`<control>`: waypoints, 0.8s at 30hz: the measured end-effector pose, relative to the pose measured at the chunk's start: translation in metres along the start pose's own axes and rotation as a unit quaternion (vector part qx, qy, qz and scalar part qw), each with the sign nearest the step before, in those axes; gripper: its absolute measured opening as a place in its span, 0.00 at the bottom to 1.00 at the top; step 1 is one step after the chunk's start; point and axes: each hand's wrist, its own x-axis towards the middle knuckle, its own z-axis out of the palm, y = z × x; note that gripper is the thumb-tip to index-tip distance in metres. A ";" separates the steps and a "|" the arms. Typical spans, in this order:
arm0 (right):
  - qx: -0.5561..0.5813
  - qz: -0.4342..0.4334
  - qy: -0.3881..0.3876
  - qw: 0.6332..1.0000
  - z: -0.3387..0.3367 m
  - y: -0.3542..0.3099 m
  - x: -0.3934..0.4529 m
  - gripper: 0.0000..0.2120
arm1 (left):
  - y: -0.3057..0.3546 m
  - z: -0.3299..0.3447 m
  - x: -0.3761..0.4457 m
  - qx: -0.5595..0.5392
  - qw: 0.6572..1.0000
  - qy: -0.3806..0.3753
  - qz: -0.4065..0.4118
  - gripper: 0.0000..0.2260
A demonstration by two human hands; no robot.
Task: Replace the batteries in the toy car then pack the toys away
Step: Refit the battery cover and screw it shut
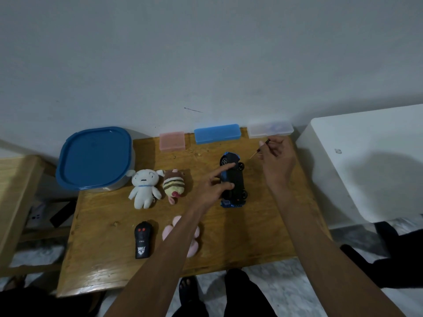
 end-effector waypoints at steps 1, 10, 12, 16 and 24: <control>0.001 0.005 0.002 1.000 -0.001 0.001 0.001 0.08 | -0.002 0.001 0.000 -0.001 1.000 0.003 0.001 0.27; -0.008 0.026 0.009 1.000 -0.009 0.011 0.011 0.08 | -0.007 0.010 -0.006 -0.014 1.000 0.013 0.018 0.34; -0.007 0.029 0.012 0.999 -0.010 0.012 0.013 0.08 | -0.008 0.011 -0.003 -0.012 1.000 0.006 0.014 0.36; -0.016 0.032 0.010 0.999 -0.009 0.011 0.016 0.08 | -0.010 0.016 0.001 -0.028 0.999 0.022 0.020 0.36; -0.011 0.052 0.008 0.999 -0.007 0.013 0.018 0.10 | -0.029 0.020 0.005 0.030 0.996 0.073 0.036 0.29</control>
